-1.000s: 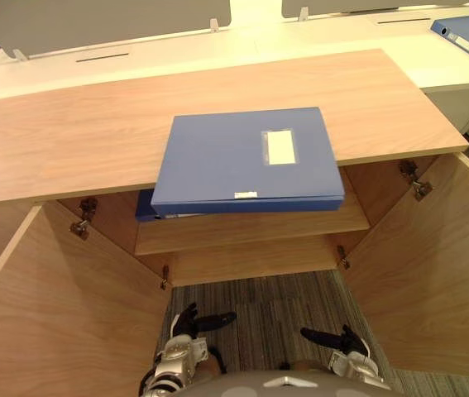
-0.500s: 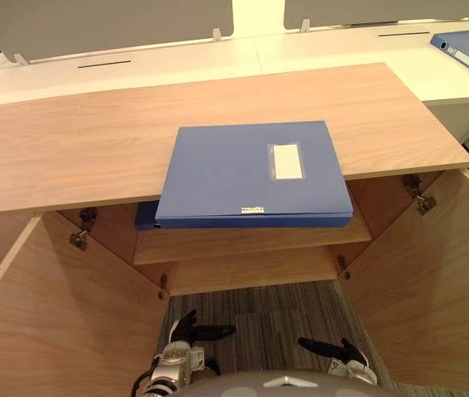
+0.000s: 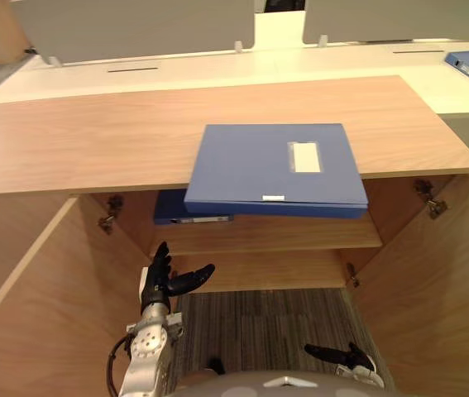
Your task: Walk over to the cabinet, pick up the folder, carry it to the office cabinet, place the folder inside the office cabinet, then close the office cabinet door
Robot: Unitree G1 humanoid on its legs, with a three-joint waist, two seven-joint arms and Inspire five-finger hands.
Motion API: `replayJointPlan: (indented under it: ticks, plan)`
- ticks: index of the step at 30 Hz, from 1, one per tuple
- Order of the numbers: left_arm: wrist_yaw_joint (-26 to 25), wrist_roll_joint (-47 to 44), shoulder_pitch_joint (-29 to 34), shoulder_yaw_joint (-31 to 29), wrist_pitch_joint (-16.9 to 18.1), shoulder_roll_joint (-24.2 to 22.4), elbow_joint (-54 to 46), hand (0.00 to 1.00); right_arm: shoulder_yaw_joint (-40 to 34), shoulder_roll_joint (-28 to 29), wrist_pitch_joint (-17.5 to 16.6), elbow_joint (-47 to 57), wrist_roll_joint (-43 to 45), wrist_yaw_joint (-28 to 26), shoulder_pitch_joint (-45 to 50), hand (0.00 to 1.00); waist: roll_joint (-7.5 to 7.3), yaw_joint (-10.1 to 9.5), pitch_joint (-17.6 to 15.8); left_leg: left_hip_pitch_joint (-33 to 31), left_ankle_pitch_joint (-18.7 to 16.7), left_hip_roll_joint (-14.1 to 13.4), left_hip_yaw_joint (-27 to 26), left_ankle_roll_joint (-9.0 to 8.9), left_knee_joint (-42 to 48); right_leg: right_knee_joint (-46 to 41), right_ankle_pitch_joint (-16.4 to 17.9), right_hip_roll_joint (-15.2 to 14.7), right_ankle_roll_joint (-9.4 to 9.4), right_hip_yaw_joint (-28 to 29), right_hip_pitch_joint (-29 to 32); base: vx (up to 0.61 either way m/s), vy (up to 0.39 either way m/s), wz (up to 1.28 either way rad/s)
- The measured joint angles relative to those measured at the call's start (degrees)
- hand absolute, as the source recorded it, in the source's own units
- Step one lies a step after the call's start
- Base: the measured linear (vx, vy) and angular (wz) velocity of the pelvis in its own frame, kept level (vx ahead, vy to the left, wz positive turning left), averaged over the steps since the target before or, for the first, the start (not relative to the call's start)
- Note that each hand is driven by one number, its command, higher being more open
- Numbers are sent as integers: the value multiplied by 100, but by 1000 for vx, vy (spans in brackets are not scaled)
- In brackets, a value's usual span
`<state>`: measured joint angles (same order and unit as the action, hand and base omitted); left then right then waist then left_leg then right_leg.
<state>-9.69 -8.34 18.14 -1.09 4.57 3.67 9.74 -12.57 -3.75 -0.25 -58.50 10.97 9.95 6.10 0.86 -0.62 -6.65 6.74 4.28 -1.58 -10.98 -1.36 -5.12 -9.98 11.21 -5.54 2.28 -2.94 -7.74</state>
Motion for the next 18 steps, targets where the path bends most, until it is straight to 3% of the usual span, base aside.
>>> replayJointPlan:
  ticks: [5,14,18]
  plan:
    - [9,-2,287,23,15,-3,-701,100,227,29,-14,201,-8,-82,118,100,-1,-170,0,-15,23,53,144,4,-19,-10,49,-57,93,-129,-54,-89,13,19]
    - [0,2,449,271,417,-144,-2575,100,248,135,-38,193,-183,-109,154,100,-132,-203,78,-111,-7,84,309,-17,159,14,23,-35,111,-118,-180,-1,-10,10]
    - [-30,4,462,291,441,-164,-2925,100,248,114,-53,135,-197,-111,162,100,-112,-206,127,-122,-106,74,349,-21,289,94,25,-18,107,-29,-309,-45,-19,4]
